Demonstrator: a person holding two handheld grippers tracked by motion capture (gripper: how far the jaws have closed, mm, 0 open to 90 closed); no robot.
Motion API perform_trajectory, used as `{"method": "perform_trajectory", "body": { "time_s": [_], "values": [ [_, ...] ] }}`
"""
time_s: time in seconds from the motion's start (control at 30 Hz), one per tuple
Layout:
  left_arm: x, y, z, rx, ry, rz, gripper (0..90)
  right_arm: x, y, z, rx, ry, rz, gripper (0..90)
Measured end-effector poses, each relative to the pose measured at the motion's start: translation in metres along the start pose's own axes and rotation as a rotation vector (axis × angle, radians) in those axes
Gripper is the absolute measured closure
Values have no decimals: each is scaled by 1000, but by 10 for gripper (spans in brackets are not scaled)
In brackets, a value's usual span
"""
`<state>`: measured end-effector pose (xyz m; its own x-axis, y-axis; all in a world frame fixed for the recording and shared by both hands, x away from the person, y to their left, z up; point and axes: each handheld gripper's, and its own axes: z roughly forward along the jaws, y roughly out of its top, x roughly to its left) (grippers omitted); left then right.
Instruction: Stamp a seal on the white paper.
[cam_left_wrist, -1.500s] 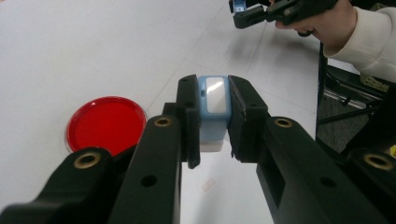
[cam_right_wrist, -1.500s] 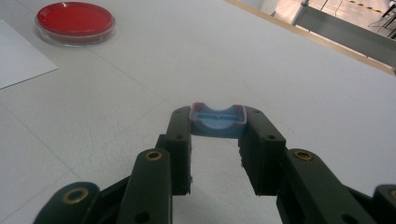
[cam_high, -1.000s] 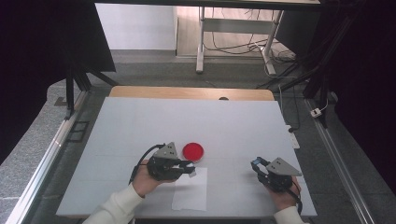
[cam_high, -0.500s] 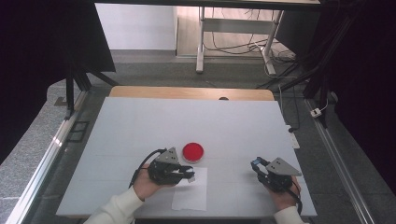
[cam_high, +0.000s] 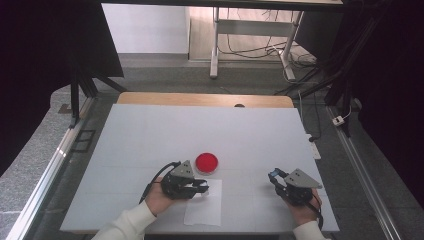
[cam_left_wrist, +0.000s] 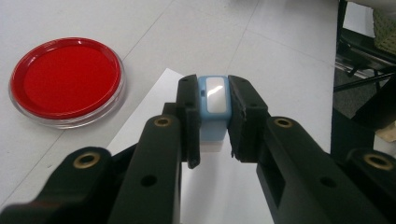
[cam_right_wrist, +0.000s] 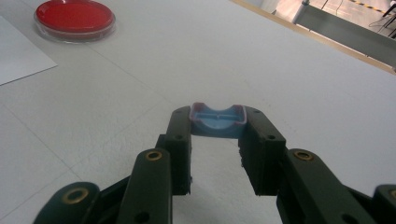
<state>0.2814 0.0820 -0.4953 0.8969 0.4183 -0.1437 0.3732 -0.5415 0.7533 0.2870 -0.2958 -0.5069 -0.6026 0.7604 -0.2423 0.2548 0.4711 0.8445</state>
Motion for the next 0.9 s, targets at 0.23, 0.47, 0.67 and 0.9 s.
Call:
{"method": "perform_trajectory", "body": {
  "time_s": [0.23,0.47,0.67,0.9],
  "values": [
    [2,-2,4,9,12,5,752,0,0,0,1,0,-1,650],
    [3,-4,8,20,17,12,753,0,0,0,0,0,-1,650],
    [1,-4,11,27,22,23,753,0,0,0,1,-1,-1,650],
    [1,-5,11,27,29,32,754,0,0,0,0,0,-2,651]
  ]
}}
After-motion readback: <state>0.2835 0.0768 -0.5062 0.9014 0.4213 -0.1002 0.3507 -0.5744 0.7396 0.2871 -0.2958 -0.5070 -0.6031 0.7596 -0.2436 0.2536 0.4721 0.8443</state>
